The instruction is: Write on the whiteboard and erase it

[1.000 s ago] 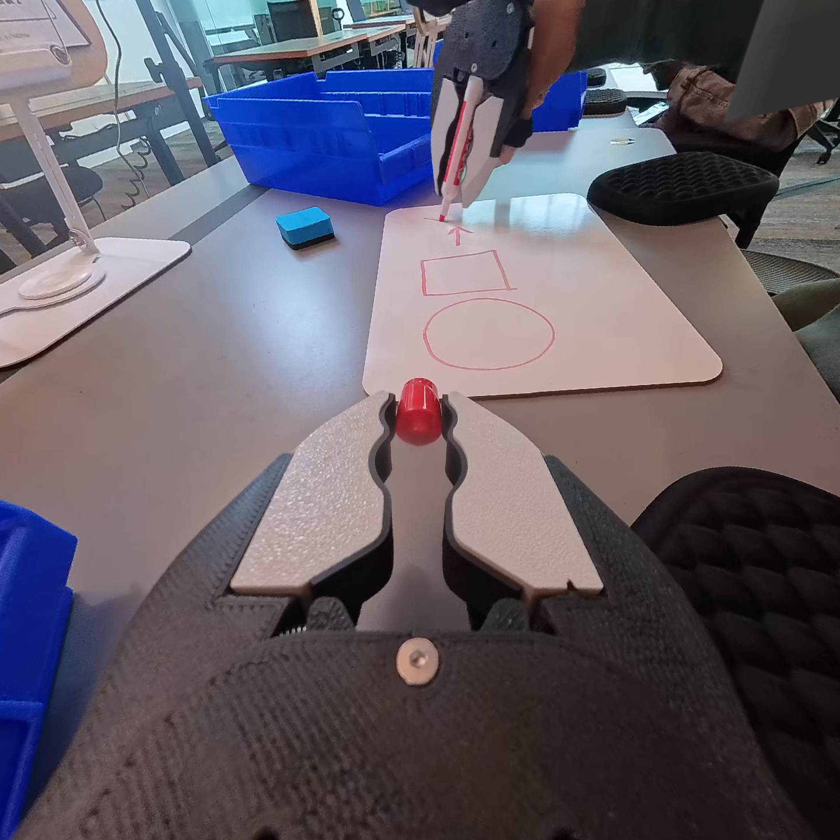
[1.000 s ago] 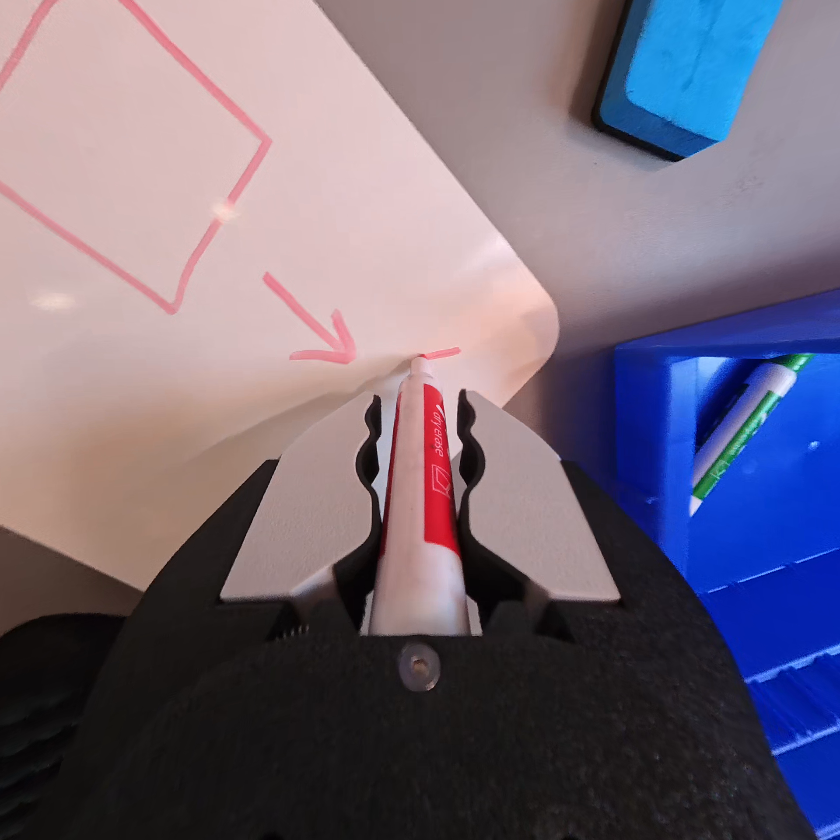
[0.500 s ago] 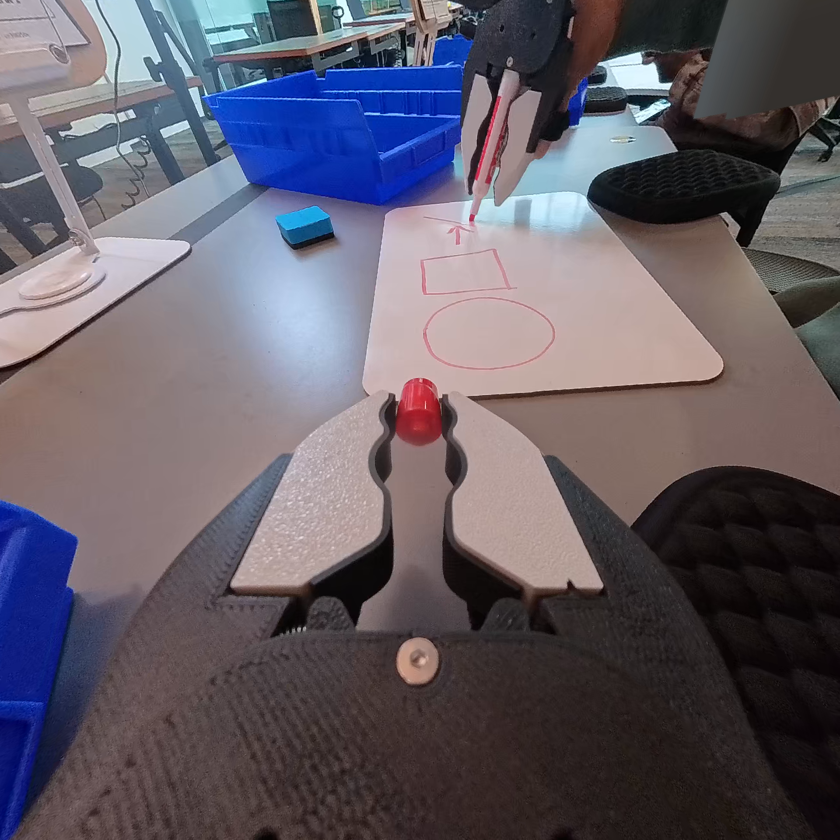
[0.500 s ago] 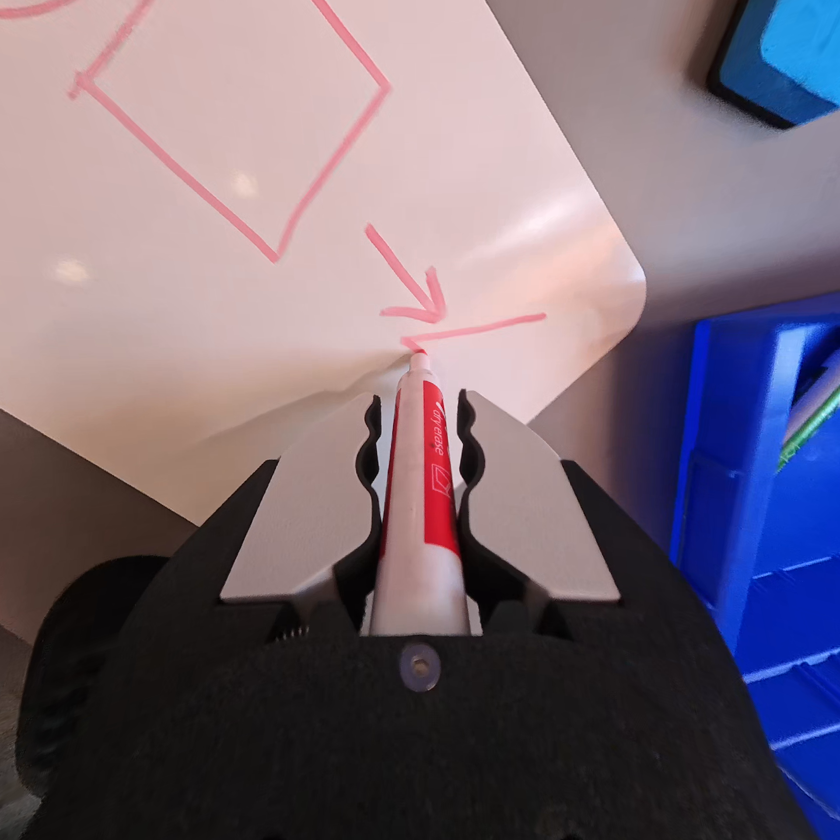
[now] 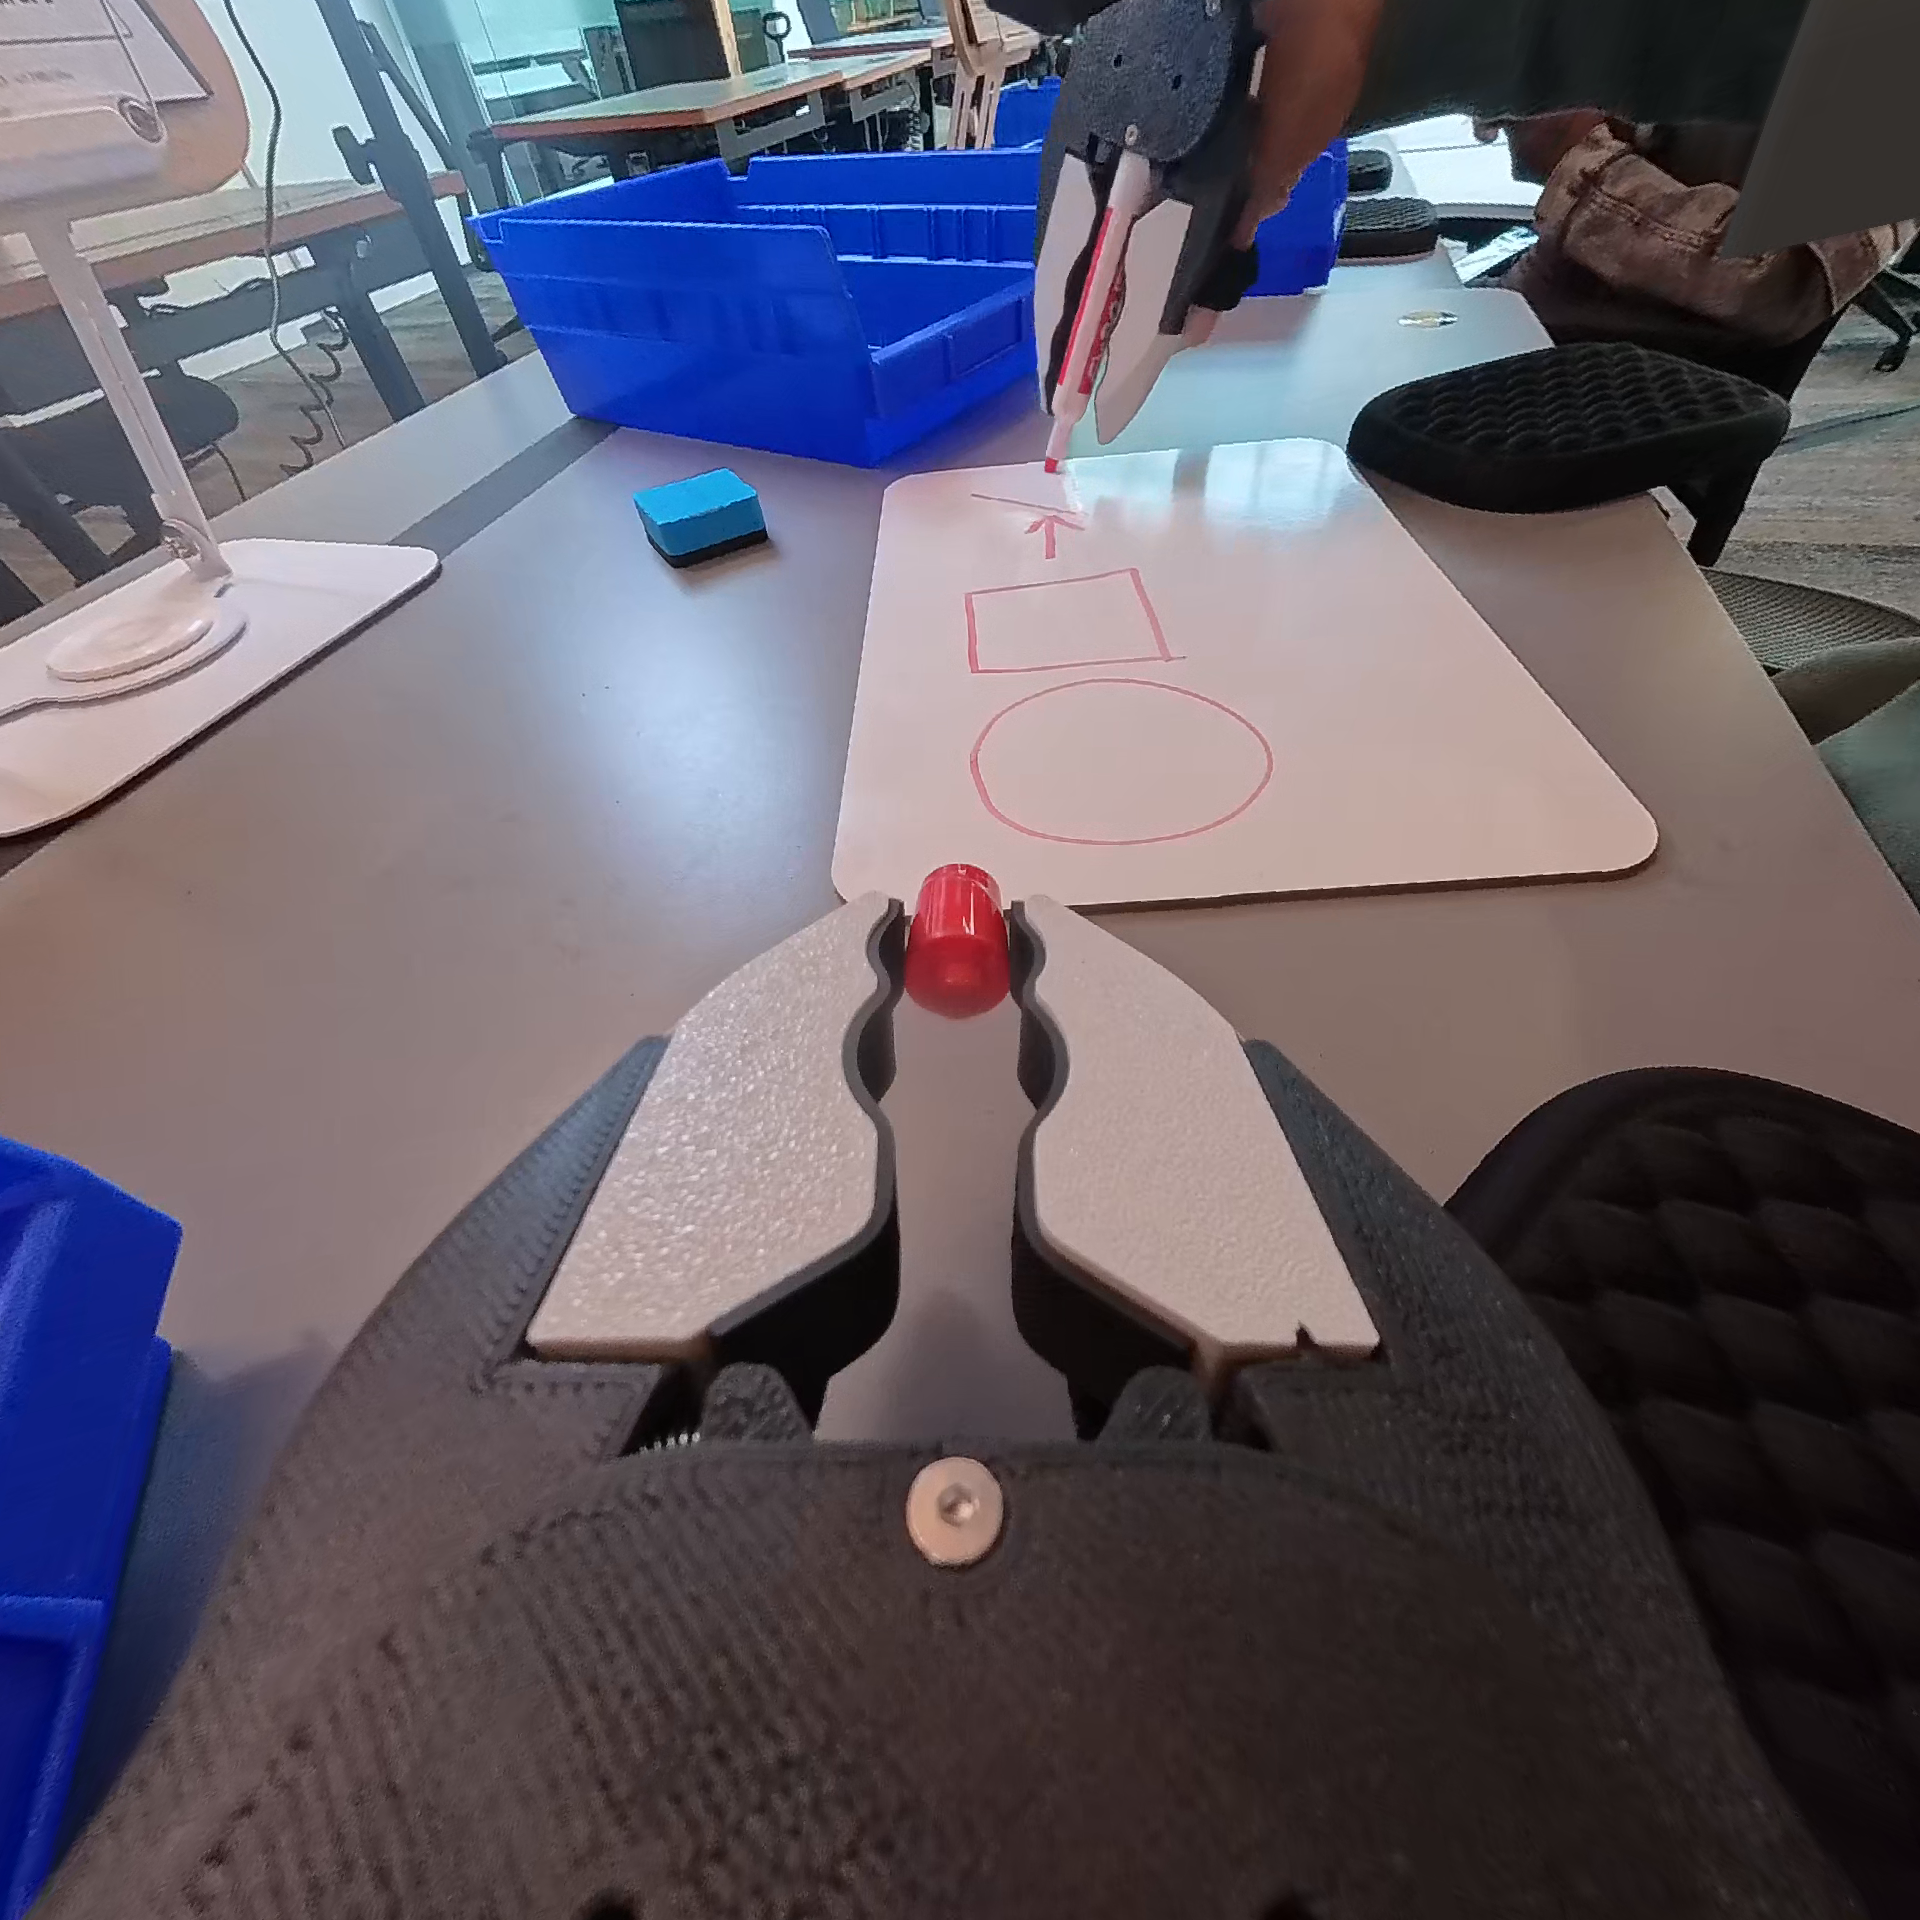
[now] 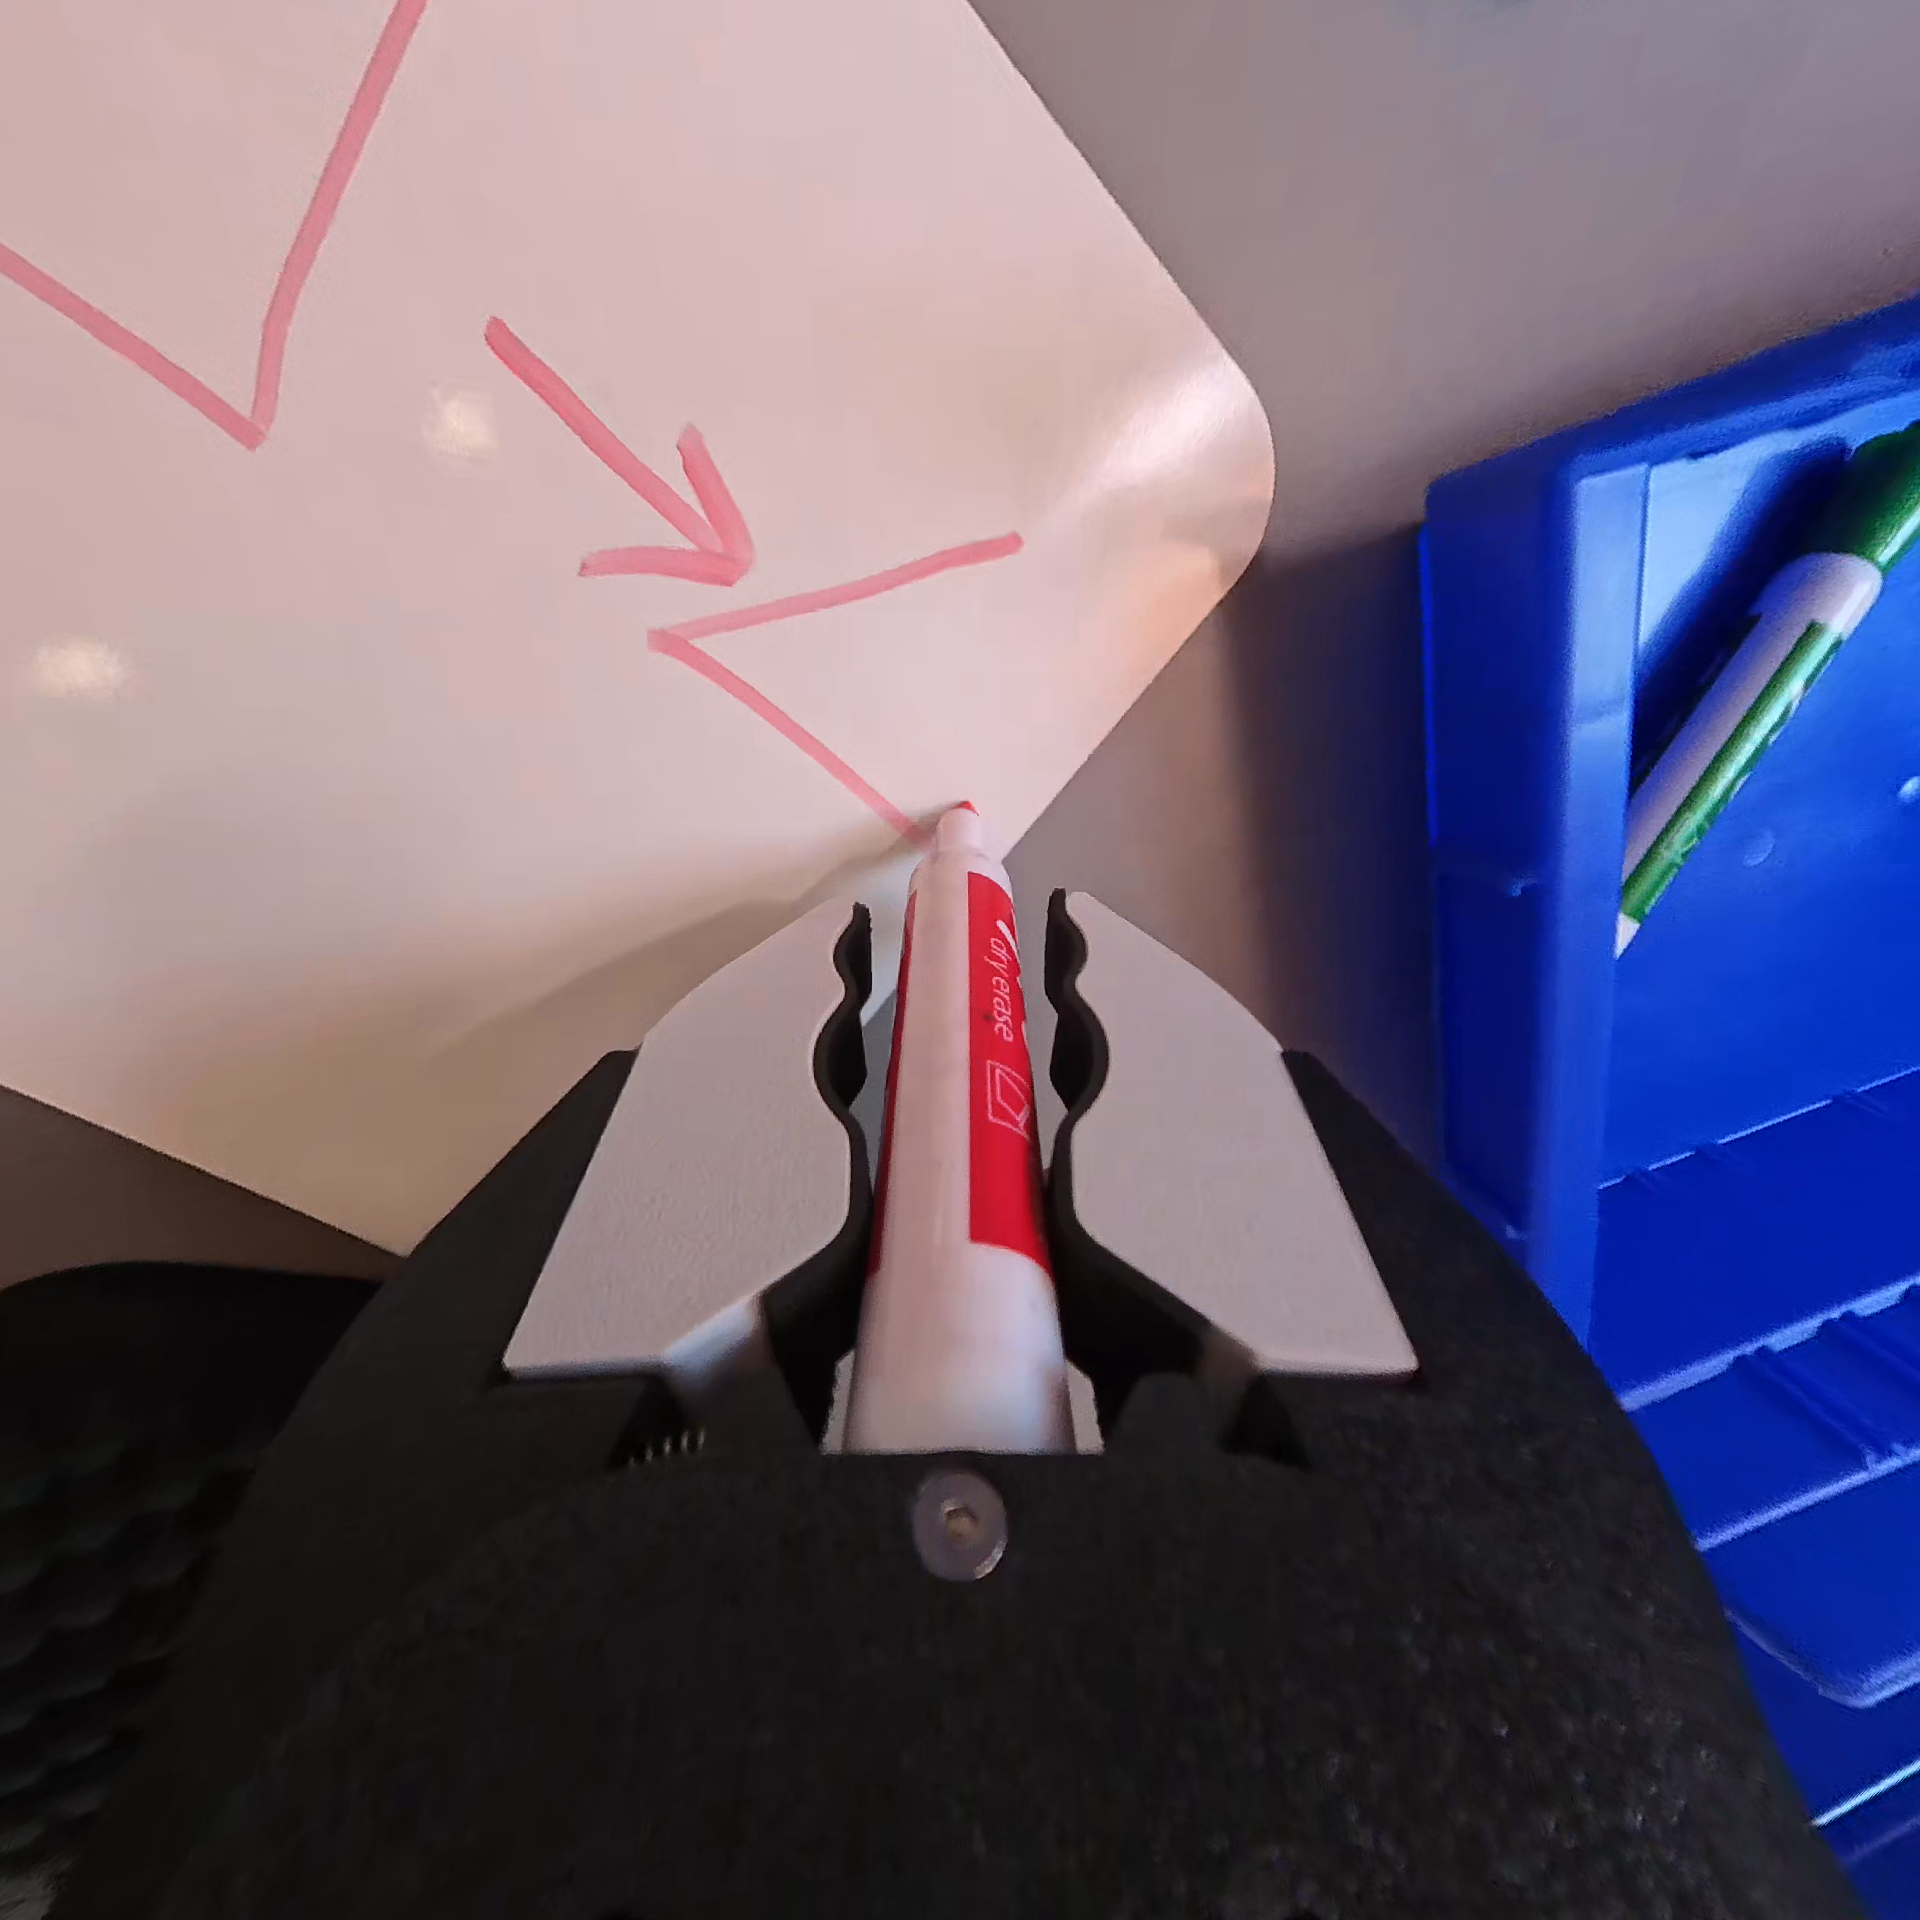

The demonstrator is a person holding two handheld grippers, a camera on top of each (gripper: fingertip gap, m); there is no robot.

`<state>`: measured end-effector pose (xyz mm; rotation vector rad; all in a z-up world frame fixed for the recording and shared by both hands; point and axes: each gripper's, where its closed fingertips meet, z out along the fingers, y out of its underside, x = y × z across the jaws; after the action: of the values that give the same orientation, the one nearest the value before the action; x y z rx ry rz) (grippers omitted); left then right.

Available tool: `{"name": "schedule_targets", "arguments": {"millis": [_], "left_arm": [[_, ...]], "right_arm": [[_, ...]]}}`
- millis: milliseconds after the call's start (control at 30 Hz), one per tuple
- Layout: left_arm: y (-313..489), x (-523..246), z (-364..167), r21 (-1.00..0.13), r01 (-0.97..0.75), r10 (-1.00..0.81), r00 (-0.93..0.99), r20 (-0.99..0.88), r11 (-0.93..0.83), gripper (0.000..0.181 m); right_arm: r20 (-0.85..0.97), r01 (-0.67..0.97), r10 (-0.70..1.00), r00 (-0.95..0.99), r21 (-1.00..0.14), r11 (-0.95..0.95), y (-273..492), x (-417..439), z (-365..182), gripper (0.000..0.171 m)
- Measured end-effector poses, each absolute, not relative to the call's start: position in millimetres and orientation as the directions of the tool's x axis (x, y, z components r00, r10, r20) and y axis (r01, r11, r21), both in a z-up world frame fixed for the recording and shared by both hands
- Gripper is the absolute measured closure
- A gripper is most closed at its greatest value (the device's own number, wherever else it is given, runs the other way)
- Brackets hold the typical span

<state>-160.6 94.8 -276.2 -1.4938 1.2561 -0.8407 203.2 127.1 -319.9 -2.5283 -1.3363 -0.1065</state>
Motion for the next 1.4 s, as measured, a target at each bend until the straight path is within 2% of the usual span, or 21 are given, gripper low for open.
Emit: {"name": "schedule_targets", "arguments": {"millis": [400,533,667,733,800,900,1033,1200,1400], "left_arm": [[95,-161,-276,-0.955,-0.296,-0.970,0.230,-0.077,0.005,0.162],[96,-162,-275,-0.957,-0.289,-0.970,0.233,-0.074,0.004,0.162],[92,-160,-271,-0.962,-0.273,-0.972,0.220,-0.082,0.019,0.162],[84,-156,-264,-0.967,-0.248,-0.975,0.191,-0.111,0.062,0.162],[69,-149,-252,-0.963,-0.216,-0.969,0.151,-0.195,0.160,0.162],[42,-136,-236,-0.944,-0.162,-0.946,0.104,-0.307,0.289,0.162],[16,-124,-228,-0.937,-0.095,-0.938,0.055,-0.343,0.337,0.162],[3,-115,-228,-0.932,-0.071,-0.934,0.022,-0.357,0.354,0.162],[-10,-107,-223,-0.927,-0.037,-0.927,-0.020,-0.373,0.374,0.162]], "right_arm": [[0.221,0.839,0.820,0.528,-0.281,-0.465,164,169,-314,0.138],[0.180,0.744,0.801,0.570,-0.526,-0.411,159,141,-273,0.138],[0.111,0.545,0.833,0.542,-0.801,-0.248,131,91,-225,0.138],[0.020,0.395,0.855,0.519,-0.892,-0.219,109,64,-208,0.138],[-0.073,0.268,0.875,0.479,-0.937,-0.225,84,35,-203,0.138],[-0.211,0.137,0.882,0.421,-0.947,-0.292,50,-11,-214,0.138],[-0.356,0.006,0.886,0.298,-0.927,-0.374,16,-64,-227,0.138],[-0.422,-0.067,0.887,0.185,-0.906,-0.417,-1,-88,-228,0.138],[-0.423,-0.039,0.892,0.162,-0.906,-0.422,-12,-98,-232,0.138]]}}
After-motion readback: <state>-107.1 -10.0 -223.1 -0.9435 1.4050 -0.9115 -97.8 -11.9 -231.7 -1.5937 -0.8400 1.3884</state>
